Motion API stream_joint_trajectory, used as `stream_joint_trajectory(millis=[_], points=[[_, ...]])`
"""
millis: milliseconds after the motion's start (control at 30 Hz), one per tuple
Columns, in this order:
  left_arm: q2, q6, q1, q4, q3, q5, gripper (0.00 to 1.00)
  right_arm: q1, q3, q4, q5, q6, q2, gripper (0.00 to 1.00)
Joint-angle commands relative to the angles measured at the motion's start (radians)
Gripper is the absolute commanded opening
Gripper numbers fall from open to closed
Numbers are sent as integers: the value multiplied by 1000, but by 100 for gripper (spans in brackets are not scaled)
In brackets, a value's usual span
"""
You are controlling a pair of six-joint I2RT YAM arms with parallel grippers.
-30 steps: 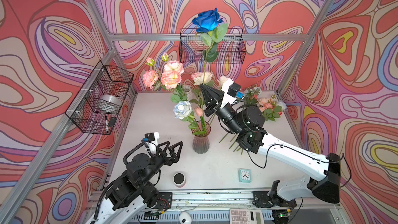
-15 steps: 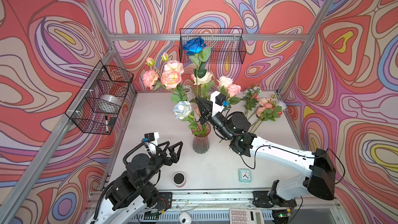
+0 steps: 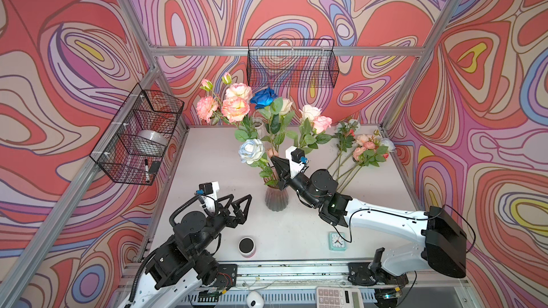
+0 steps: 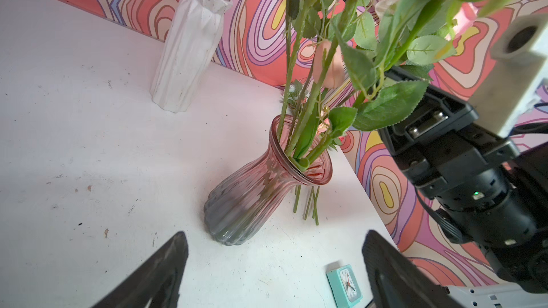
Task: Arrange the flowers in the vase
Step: 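Carry the blue rose over the pink vase and lower its stem in, then open the right gripper to release the blue rose and draw back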
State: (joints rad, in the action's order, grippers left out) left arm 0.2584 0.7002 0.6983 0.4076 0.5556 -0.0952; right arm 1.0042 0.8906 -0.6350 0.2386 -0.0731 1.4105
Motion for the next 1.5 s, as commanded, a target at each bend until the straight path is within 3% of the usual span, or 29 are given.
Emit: stream_joint_trajectory(millis=[0,200,400,533,833,1000,1300,1467], points=[[9,3,-6,-19,-6,-6,94,18,-39,16,32,-37,-37,0],[27,2,-5,-32,-5,4,94,37,-66,66,41,-48,-62,0],[26,2,-6,-32,-7,4,94,63,-80,106,52,-53,-94,27],[27,2,-6,-33,-9,2,94,79,-79,139,71,-58,-109,34],[25,7,-6,-38,-13,5,94,80,-44,188,137,-43,-117,24],[25,10,-6,-36,-13,9,94,80,29,240,149,3,-96,34],[6,13,-6,-23,-13,5,94,81,53,307,76,4,-100,41],[1,12,-5,-18,-13,2,94,82,60,402,62,23,-112,36]])
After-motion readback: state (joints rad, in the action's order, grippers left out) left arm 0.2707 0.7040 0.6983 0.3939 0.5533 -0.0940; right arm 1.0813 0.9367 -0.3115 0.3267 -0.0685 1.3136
